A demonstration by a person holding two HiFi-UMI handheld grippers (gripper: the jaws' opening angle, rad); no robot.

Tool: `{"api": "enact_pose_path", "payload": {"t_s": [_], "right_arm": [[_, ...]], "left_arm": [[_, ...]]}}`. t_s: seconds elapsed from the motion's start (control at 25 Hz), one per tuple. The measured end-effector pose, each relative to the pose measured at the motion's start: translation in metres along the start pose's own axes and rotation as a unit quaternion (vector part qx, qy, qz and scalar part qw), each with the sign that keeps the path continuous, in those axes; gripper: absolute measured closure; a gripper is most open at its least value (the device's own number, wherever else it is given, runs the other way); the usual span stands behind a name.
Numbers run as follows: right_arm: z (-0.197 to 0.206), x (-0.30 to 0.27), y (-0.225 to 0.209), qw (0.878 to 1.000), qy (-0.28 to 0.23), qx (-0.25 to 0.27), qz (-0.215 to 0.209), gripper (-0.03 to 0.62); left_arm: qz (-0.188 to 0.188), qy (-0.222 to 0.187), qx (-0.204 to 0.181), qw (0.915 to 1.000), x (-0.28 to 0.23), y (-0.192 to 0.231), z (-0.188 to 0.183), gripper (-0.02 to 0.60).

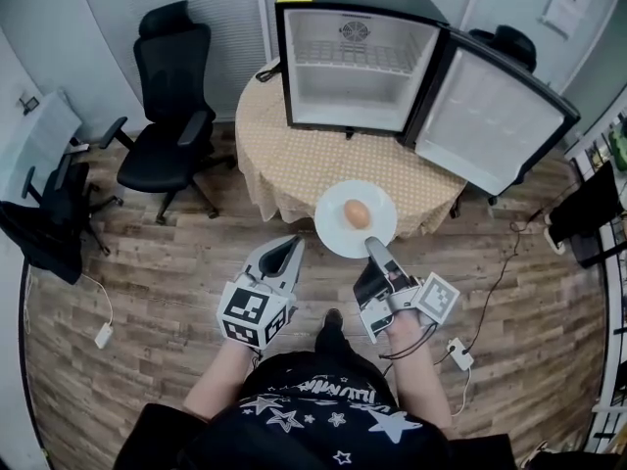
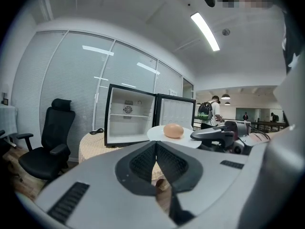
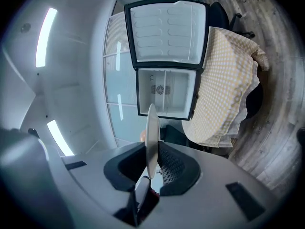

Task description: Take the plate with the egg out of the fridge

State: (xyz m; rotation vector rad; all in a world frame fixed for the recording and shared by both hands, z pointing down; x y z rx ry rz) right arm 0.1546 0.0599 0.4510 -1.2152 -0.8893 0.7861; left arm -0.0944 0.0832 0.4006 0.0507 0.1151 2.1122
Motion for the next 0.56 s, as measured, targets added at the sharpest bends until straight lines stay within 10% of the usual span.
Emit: {"api": "enact_pose_path", "payload": {"t_s": [0.56], "right_arm": [[0.05, 0.077, 0.01, 1.0, -0.009, 0.007, 0.009, 0.526]], "left_arm": [[0.026, 0.001, 0.001, 0.9997, 0.073, -0.025, 0.01, 0.574]]}}
Point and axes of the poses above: the fingertips, and each gripper's own axes: x backward along the fingers, y to its left, z out of its underside, the point moved 10 cm from there along x, backward along the fingers, and after that the axes turned 11 degrees about -y, right-handed, at the moved point
